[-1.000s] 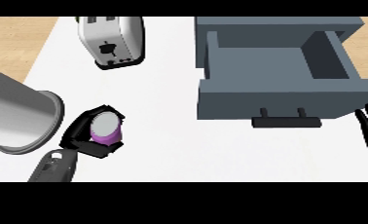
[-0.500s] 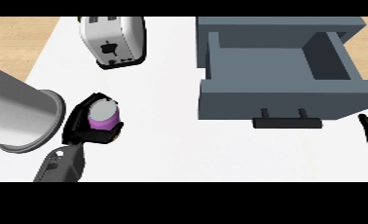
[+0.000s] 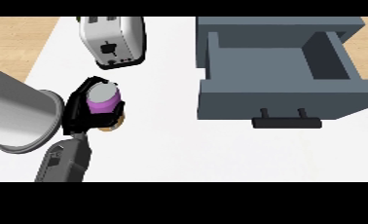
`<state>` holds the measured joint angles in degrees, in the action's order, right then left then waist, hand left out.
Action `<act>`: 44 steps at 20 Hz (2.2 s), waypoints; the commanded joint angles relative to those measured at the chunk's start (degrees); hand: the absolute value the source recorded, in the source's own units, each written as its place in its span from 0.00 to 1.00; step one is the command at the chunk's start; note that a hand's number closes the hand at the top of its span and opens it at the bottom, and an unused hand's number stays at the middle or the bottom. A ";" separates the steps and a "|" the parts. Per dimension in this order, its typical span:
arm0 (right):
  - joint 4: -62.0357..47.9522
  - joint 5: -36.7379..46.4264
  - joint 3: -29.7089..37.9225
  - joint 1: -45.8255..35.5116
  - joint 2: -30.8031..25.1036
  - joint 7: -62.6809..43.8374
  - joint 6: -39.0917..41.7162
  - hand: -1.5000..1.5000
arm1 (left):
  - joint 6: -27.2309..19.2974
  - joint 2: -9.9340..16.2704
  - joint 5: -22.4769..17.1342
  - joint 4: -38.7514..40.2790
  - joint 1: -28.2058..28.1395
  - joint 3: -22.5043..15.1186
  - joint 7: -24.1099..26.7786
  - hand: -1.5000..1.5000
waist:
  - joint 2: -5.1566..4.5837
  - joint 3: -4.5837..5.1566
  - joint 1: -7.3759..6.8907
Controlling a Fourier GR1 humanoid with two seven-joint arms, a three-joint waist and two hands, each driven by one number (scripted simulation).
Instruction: Pick up the can, place it into the drawer and close the drawer
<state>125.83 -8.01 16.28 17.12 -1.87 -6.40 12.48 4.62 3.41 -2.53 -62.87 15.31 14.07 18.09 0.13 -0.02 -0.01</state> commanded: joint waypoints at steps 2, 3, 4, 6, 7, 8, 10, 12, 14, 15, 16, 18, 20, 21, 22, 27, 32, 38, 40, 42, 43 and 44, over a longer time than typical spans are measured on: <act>1.74 0.77 -0.28 -1.26 0.55 -2.24 -1.24 0.00 | -1.85 -2.72 0.75 -13.59 -2.52 -5.68 -9.34 1.00 | 0.08 -0.01 -0.21; 5.30 1.63 -3.74 5.01 1.78 0.52 -0.47 0.00 | -3.95 -3.12 1.56 -13.58 0.37 -5.91 -10.58 1.00 | 0.14 -0.02 0.19; -2.49 1.84 -2.09 2.77 1.80 5.04 0.29 0.00 | -4.52 -2.93 2.52 -8.57 3.19 -5.83 -7.35 1.00 | -0.08 -0.01 0.34; 2.62 1.49 -1.64 3.81 1.83 2.61 0.36 0.00 | -6.98 -2.54 3.78 -11.36 6.09 -7.30 -10.57 1.00 | -0.03 0.00 0.50; 0.35 1.52 -1.10 -0.60 0.80 0.35 -0.80 0.00 | -9.06 -3.34 2.97 -13.88 7.09 -10.14 -14.51 1.00 | -0.04 0.00 0.22; 2.16 0.29 0.13 3.11 1.10 0.87 0.28 0.00 | -8.53 -3.35 3.12 -19.54 4.87 -11.09 -17.40 1.00 | 0.09 -0.01 0.17; 3.76 -1.06 0.73 4.26 0.83 1.00 1.62 0.00 | -11.83 -3.37 3.15 -14.21 10.60 -12.60 -18.10 1.00 | -0.05 0.01 0.70; 3.69 1.36 -2.02 2.70 1.80 0.01 -0.12 0.00 | -15.16 -3.39 2.55 -18.99 9.49 -17.25 -21.21 1.00 | -0.03 0.01 0.36; 3.51 -0.65 -1.48 4.04 1.80 1.14 1.08 0.00 | -15.11 -3.39 2.35 -13.63 18.87 -15.66 -24.98 1.00 | -0.11 0.00 1.05; -0.98 -2.23 2.80 0.21 -0.61 2.01 1.41 0.00 | -19.81 -3.40 2.52 -14.29 17.12 -20.93 -23.12 1.00 | -0.13 0.00 0.77; 0.11 1.17 0.34 -1.96 0.56 -0.92 -1.37 0.00 | -17.43 -3.40 3.72 -20.85 15.39 -20.04 -28.92 1.00 | -0.04 0.01 0.11; -1.51 -0.29 1.68 1.14 0.42 3.33 1.82 0.00 | -19.97 -3.40 3.21 -18.12 22.10 -20.54 -31.41 1.00 | -0.05 -0.02 0.54; -0.80 -1.12 2.63 -0.14 -0.21 1.92 0.73 0.00 | -18.74 -3.40 3.55 -14.78 25.05 -18.84 -30.23 1.00 | -0.12 0.00 0.57; 1.15 1.53 -0.98 2.06 1.80 2.35 -0.67 0.00 | -22.54 -3.40 4.56 -15.41 26.54 -21.65 -31.70 1.00 | -0.08 0.00 0.69; -2.69 2.10 0.54 0.95 1.48 5.13 0.60 0.00 | -23.58 -3.40 4.36 -14.77 30.12 -22.32 -33.26 1.00 | -0.11 -0.02 0.80; 0.61 -0.55 1.53 -1.92 -0.75 -0.33 0.01 0.00 | -25.37 -3.41 1.59 -3.70 40.17 -21.40 -32.17 1.00 | -0.29 0.00 1.15; -0.54 -0.15 2.36 -3.43 -1.11 -1.39 -0.84 0.00 | -30.42 -3.41 0.24 0.55 48.92 -23.52 -36.96 1.00 | -0.22 0.00 1.00; 1.65 2.04 -0.89 0.39 1.66 -0.98 0.10 0.00 | -33.38 -3.41 -3.93 9.25 55.98 -25.45 -35.11 1.00 | -0.27 0.00 1.44; -1.95 -0.43 1.99 -1.24 -0.01 0.95 0.95 0.00 | -33.75 -3.41 -5.45 16.16 59.39 -25.40 -31.40 1.00 | -0.57 -0.04 2.25; -3.27 0.37 2.02 -2.51 -0.22 1.77 0.76 0.00 | -36.74 -3.41 -8.31 14.20 61.73 -30.34 -35.25 1.00 | -0.37 -0.05 2.06; -0.41 3.25 -2.45 -0.45 1.81 1.67 0.03 0.00 | -37.97 -3.41 -9.48 17.93 62.03 -30.56 -32.53 1.00 | -0.51 -0.05 2.56; -1.13 0.57 0.16 -5.09 -0.51 -2.43 -0.55 0.00 | -36.93 -3.41 -10.79 20.33 64.99 -29.17 -32.11 1.00 | -0.69 -0.05 2.72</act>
<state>124.88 -6.73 16.22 15.17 -1.24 -6.14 12.60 -31.13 0.00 -9.70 -48.69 75.19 -14.16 -15.48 -0.34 -0.07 2.20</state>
